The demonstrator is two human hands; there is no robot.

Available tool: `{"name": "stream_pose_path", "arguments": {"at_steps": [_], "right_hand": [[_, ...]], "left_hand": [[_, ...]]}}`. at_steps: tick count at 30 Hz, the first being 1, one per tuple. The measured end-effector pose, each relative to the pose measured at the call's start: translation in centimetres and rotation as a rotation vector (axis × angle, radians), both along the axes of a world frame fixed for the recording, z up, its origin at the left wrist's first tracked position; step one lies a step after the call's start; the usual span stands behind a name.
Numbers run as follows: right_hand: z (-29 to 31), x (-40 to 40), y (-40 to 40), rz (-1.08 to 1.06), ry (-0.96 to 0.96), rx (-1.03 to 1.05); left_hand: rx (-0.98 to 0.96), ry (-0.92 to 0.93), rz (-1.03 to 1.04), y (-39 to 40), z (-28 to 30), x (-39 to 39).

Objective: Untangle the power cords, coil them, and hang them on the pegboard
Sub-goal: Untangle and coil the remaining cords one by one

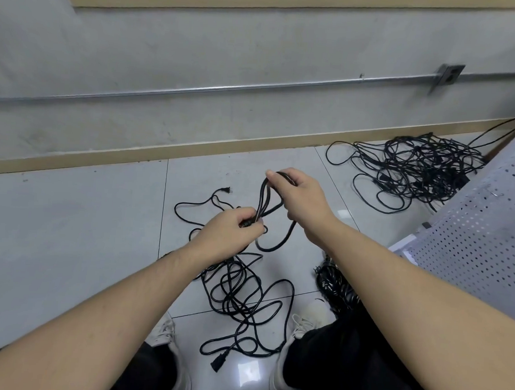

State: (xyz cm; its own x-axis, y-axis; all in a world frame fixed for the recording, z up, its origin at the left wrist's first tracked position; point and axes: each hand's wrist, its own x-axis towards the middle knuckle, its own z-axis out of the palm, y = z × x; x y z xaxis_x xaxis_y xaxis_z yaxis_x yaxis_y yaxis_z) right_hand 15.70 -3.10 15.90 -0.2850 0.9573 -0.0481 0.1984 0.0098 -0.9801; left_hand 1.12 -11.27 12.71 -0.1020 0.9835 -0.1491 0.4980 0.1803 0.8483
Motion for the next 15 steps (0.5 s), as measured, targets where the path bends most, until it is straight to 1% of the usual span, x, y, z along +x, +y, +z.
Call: {"name": "stream_pose_path", "arguments": {"at_steps": [3, 6, 8, 9, 11, 13, 15], "right_hand": [[0.2, -0.2, 0.2, -0.061, 0.012, -0.006], [0.1, -0.4, 0.3, -0.077, -0.051, 0.001], [-0.2, -0.7, 0.2, -0.063, -0.056, -0.047], [-0.4, -0.8, 0.1, -0.041, -0.023, -0.089], [-0.4, -0.9, 0.2, -0.025, 0.122, -0.191], [-0.1, -0.6, 0.7, -0.066, 0.280, -0.251], [0.2, -0.3, 0.8, -0.097, 0.394, -0.290]], "left_hand": [[0.007, -0.087, 0.072, 0.0, 0.2, 0.4], [0.037, -0.167, 0.078, -0.2, 0.6, 0.6], [0.045, -0.228, 0.067, -0.5, 0.8, 0.7], [0.044, -0.244, 0.053, -0.6, 0.8, 0.8], [0.032, -0.285, 0.025, -0.8, 1.0, 0.8], [0.024, -0.320, 0.013, -0.9, 1.2, 0.5], [0.028, -0.313, 0.013, -0.9, 1.3, 0.3]]}}
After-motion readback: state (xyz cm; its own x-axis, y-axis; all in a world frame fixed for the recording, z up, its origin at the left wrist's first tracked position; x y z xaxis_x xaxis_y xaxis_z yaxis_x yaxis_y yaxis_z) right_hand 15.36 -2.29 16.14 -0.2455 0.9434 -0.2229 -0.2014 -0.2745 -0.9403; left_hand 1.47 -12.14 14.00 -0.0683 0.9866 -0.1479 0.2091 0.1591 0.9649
